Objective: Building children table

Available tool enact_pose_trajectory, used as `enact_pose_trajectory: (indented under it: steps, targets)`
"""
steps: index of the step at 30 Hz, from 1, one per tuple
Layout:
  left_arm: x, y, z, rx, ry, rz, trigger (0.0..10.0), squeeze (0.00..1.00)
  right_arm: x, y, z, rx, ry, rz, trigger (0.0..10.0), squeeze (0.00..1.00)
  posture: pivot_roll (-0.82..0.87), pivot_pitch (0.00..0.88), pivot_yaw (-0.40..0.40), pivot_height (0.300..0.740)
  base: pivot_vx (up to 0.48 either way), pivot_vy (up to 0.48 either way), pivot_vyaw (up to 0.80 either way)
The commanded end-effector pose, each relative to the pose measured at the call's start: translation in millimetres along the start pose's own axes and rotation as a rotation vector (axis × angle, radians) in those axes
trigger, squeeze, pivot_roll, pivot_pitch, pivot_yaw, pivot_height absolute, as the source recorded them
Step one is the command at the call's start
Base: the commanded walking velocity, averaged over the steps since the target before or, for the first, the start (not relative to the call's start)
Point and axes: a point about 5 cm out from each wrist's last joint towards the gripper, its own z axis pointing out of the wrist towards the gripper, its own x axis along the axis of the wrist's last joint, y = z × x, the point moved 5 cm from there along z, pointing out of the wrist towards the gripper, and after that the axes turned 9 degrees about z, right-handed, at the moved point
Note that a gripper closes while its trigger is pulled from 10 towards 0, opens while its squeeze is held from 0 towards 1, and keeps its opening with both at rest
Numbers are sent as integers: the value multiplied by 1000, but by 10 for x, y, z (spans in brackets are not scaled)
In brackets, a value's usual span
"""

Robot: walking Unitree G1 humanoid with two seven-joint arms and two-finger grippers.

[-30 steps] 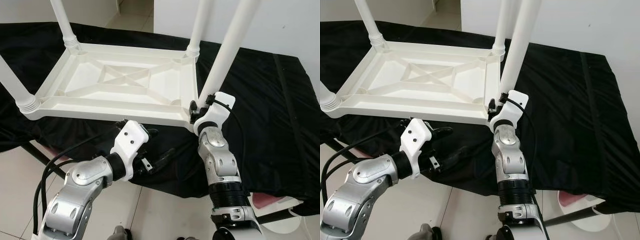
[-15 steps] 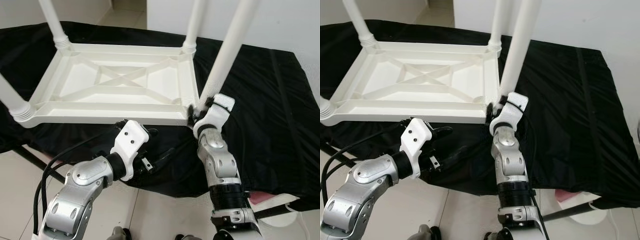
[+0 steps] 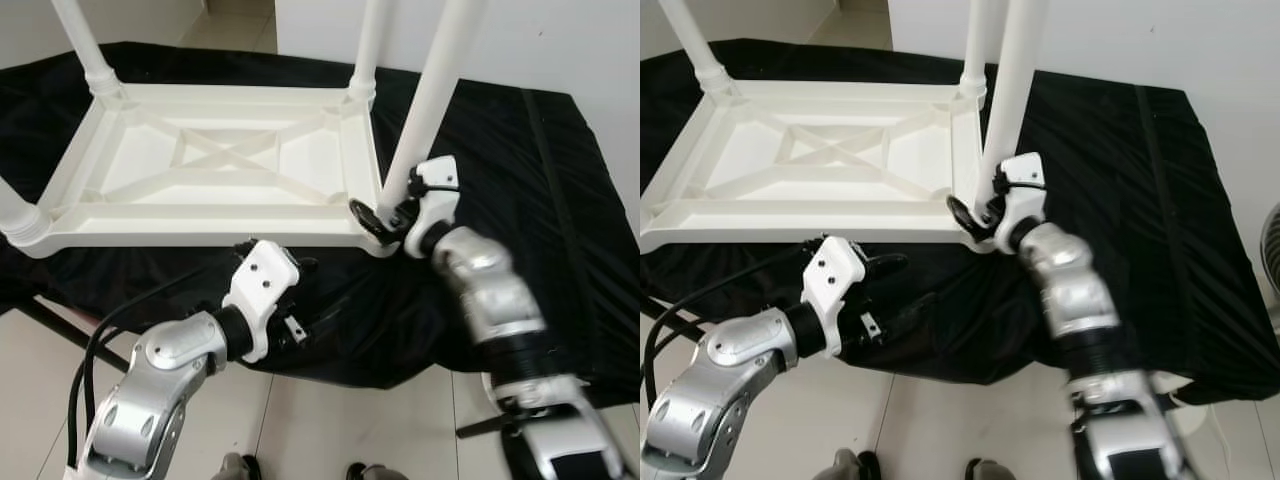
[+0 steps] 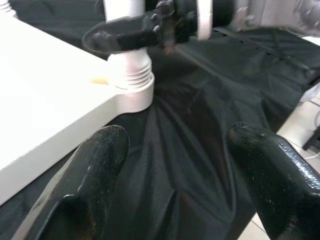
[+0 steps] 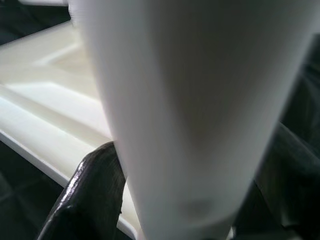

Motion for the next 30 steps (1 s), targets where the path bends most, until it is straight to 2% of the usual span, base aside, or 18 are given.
enact_pose_trajectory:
  steps: [1, 2, 3, 4, 7, 11, 12, 13, 14, 15, 16, 20, 22, 25, 26, 27, 28, 30]
  targets:
    - [-29, -73, -6, 79, -22, -7, 10000, 0, -97, -94, 22, 65, -36, -4, 10000, 0, -8, 192, 33, 740, 0, 0, 0]
    - [-27, -78, -11, 81, -23, -6, 10000, 0, -145, -131, 12, 156, -81, -22, 10000, 0, -4, 192, 35, 740, 0, 0, 0]
    - [-27, -78, -11, 81, -23, -6, 10000, 0, -145, -131, 12, 156, -81, -22, 10000, 0, -4, 192, 35, 740, 0, 0, 0]
    - [-27, -83, -14, 82, -24, -5, 10000, 0, -206, -196, 0, 249, -130, 3, 10000, 0, -1, 193, 36, 740, 0, 0, 0]
    - [-25, -89, -18, 84, -25, -4, 10000, 0, -266, -298, -22, 388, -178, 29, 10000, 0, 4, 194, 39, 740, 0, 0, 0]
    - [-22, -97, -22, 85, -26, -2, 10000, 0, -282, -354, -2, 458, -190, 60, 10000, 0, 9, 196, 40, 740, 0, 0, 0]
    - [-21, -100, -24, 86, -27, -1, 10000, 0, -291, -353, 27, 470, -192, 65, 8314, 0, 9, 196, 40, 740, 0, 0, 0]
    - [-21, -100, -24, 86, -27, -1, 10000, 0, -291, -353, 27, 470, -192, 65, 8314, 0, 9, 196, 40, 740, 0, 0, 0]
    - [-20, -102, -25, 87, -27, -1, 10000, 0, -296, -348, 47, 475, -192, 66, 2196, 0, 9, 196, 40, 740, 0, 0, 0]
    - [-20, -102, -25, 87, -27, -1, 10000, 0, -296, -348, 47, 475, -192, 66, 2196, 0, 9, 196, 40, 740, 0, 0, 0]
    - [-19, -103, -27, 87, -27, -1, 10000, 0, -296, -331, 70, 468, -186, 73, 0, 0, 9, 196, 40, 740, 0, 0, 0]
    - [-20, -100, -29, 88, -28, -2, 10000, 0, -309, -313, 86, 447, -183, 84, 0, 0, 12, 197, 37, 740, 0, 0, 0]
    - [-19, -90, -27, 88, -26, -4, 10000, 0, -429, -241, 116, 340, -215, 113, 0, 0, 6, 192, 31, 740, 0, 0, 0]
    - [-19, -90, -27, 88, -26, -4, 10000, 0, -429, -241, 116, 340, -215, 113, 0, 0, 6, 192, 31, 740, 0, 0, 0]
    - [-19, -86, -22, 88, -25, -4, 10000, 0, -505, -208, 124, 263, -229, 128, 0, 0, 5, 190, 30, 740, 0, 0, 0]
    - [-19, -86, -22, 88, -25, -4, 10000, 0, -505, -208, 124, 263, -229, 128, 0, 0, 5, 190, 30, 740, 0, 0, 0]
    - [-19, -80, -20, 88, -24, -6, 10000, 0, -572, -154, 124, 152, -231, 160, 0, 0, 1, 187, 27, 740, 0, 0, 0]
    - [-19, -80, -20, 88, -24, -6, 10000, 0, -572, -154, 124, 152, -231, 160, 0, 0, 1, 187, 27, 740, 0, 0, 0]
